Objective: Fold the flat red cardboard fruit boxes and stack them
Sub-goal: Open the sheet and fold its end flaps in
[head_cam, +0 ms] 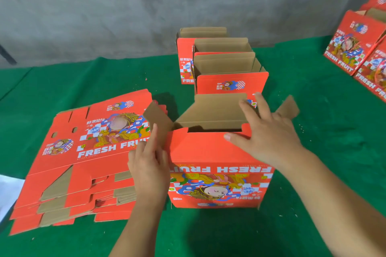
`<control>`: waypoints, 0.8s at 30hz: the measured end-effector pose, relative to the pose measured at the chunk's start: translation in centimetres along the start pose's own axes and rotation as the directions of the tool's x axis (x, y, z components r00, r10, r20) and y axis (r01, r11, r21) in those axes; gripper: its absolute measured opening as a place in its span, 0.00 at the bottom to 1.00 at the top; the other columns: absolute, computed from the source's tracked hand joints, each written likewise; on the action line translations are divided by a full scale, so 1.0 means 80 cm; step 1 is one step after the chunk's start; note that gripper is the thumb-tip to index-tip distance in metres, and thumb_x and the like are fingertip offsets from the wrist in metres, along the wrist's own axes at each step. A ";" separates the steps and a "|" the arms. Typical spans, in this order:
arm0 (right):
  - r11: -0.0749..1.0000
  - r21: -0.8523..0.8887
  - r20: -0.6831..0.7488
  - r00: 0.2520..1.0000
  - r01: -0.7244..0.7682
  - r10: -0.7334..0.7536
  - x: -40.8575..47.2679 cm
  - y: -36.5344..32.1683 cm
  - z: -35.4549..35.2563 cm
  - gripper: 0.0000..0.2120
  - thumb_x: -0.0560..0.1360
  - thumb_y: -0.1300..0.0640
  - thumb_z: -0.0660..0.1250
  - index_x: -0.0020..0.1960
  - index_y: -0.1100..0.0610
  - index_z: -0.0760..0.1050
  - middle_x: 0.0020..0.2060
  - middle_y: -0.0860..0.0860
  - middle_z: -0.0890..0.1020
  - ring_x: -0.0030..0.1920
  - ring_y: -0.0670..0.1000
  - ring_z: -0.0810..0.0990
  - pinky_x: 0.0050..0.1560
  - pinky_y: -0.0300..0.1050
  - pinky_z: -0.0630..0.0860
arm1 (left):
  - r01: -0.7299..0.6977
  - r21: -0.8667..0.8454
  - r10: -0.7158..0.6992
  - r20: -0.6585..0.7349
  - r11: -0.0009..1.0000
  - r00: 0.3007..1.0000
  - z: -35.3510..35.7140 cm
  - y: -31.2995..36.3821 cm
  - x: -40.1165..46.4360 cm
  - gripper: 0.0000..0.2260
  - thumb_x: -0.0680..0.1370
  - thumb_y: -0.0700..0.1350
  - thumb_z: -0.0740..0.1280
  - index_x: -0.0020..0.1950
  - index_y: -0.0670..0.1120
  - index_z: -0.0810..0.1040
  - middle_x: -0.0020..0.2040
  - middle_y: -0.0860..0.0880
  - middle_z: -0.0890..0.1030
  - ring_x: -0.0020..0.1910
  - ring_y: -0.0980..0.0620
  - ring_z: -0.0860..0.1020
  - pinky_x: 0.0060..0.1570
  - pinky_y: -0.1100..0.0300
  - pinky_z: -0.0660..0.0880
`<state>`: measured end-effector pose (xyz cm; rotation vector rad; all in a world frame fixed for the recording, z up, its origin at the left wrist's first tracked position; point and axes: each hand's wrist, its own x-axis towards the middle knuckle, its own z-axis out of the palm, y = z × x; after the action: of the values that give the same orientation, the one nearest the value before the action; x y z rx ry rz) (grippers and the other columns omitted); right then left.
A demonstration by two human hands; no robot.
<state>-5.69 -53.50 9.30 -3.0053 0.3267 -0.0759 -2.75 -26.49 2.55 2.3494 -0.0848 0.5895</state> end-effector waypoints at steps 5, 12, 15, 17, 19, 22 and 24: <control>0.992 0.039 0.046 0.992 -0.122 0.120 0.000 0.030 0.024 0.49 0.68 0.18 0.54 0.82 0.42 0.49 0.83 0.53 0.49 0.81 0.59 0.50 0.78 0.61 0.53 | 0.000 0.030 0.001 -0.040 1.000 0.999 0.006 0.006 -0.005 0.22 0.78 0.38 0.64 0.72 0.48 0.79 0.47 0.44 0.74 0.45 0.40 0.72 0.48 0.50 0.65; 0.994 0.064 -0.391 0.919 0.092 -0.060 -0.011 0.013 0.041 0.23 0.69 0.33 0.69 0.48 0.50 0.72 0.46 0.49 0.76 0.52 0.58 0.75 0.55 0.56 0.66 | 0.085 -0.459 -0.025 0.136 0.884 0.990 0.010 0.009 0.009 0.36 0.78 0.32 0.65 0.66 0.72 0.60 0.53 0.54 0.76 0.50 0.43 0.79 0.44 0.35 0.79; 0.950 -0.007 -0.369 0.882 0.313 -0.293 -0.013 -0.004 0.044 0.22 0.75 0.35 0.66 0.61 0.49 0.78 0.49 0.45 0.84 0.49 0.53 0.82 0.55 0.51 0.69 | 0.030 -0.391 0.037 0.163 0.920 0.986 0.011 0.008 0.013 0.30 0.78 0.34 0.63 0.74 0.60 0.64 0.54 0.51 0.73 0.52 0.44 0.76 0.50 0.38 0.77; 0.956 -0.051 -0.314 0.904 0.289 -0.290 -0.008 -0.009 0.048 0.42 0.75 0.37 0.70 0.81 0.55 0.61 0.70 0.48 0.78 0.58 0.51 0.80 0.59 0.50 0.70 | -0.060 -0.284 0.109 0.161 0.957 0.981 0.008 0.007 0.012 0.27 0.75 0.37 0.60 0.73 0.54 0.72 0.52 0.52 0.71 0.53 0.50 0.72 0.58 0.48 0.74; 0.968 -0.062 -0.238 0.939 0.242 -0.249 -0.004 -0.012 0.047 0.49 0.77 0.37 0.67 0.84 0.55 0.43 0.81 0.48 0.64 0.65 0.48 0.78 0.62 0.48 0.66 | -0.046 -0.303 0.113 0.208 0.952 0.971 0.003 0.007 0.013 0.26 0.73 0.38 0.60 0.70 0.54 0.78 0.50 0.52 0.71 0.54 0.55 0.71 0.62 0.58 0.71; 0.975 -0.100 -0.194 0.958 0.197 -0.214 -0.003 -0.012 0.052 0.44 0.79 0.34 0.57 0.84 0.48 0.36 0.84 0.48 0.48 0.78 0.49 0.64 0.75 0.49 0.52 | 0.037 -0.383 0.076 0.276 0.923 0.958 -0.007 0.008 0.025 0.21 0.74 0.43 0.62 0.65 0.51 0.83 0.49 0.52 0.74 0.54 0.54 0.75 0.60 0.62 0.70; 0.985 -0.079 -0.252 0.953 0.151 -0.166 -0.007 -0.013 0.050 0.45 0.76 0.34 0.64 0.84 0.45 0.45 0.84 0.50 0.43 0.83 0.56 0.48 0.77 0.54 0.42 | 0.013 -0.343 0.087 0.274 0.939 0.958 -0.008 0.010 0.036 0.12 0.78 0.49 0.63 0.54 0.51 0.85 0.45 0.52 0.78 0.48 0.54 0.77 0.53 0.56 0.74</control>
<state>-5.76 -51.91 5.47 -3.0765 0.1096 -0.4831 -0.58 -26.41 4.74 2.0779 -0.3379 0.2234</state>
